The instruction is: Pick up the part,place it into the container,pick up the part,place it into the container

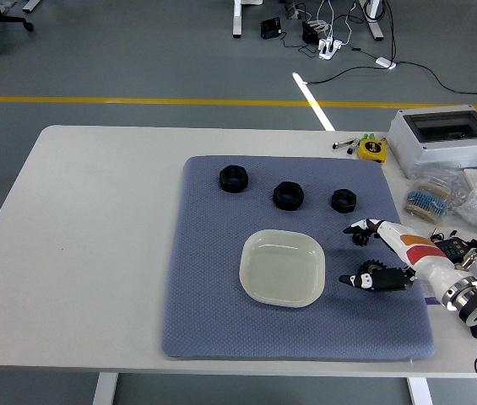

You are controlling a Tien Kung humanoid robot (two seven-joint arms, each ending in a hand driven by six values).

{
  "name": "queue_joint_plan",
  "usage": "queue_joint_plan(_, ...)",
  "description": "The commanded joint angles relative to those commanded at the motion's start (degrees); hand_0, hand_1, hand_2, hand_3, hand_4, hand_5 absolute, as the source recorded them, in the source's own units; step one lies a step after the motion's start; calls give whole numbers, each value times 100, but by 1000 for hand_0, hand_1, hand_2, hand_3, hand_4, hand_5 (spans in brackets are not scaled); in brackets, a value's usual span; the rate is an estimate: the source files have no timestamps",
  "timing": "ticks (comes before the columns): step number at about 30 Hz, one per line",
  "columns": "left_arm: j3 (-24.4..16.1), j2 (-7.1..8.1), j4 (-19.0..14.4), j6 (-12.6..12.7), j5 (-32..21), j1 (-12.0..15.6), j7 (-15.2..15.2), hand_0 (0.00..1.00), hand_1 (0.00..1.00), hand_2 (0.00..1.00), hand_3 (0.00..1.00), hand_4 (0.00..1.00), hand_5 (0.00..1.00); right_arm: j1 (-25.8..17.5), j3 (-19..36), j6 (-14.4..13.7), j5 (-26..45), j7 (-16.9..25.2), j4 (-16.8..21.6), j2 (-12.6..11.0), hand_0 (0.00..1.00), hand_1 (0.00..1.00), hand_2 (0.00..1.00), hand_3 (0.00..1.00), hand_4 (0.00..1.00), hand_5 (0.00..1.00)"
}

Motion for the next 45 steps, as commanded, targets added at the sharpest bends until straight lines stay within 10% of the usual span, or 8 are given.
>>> queue_joint_plan(17,2,25,6,4,-6,-15,-7,702,647,667,581,673,631,469,-371,329,-657,-83,-236,-406,654,689,714,725,998,324)
queue_joint_plan(45,12,11,8,9,-39,-34,-13,703,648,664,581,673,630,667,-623,250,-132,-91,-1020,-393,525,613,674,601,998,380)
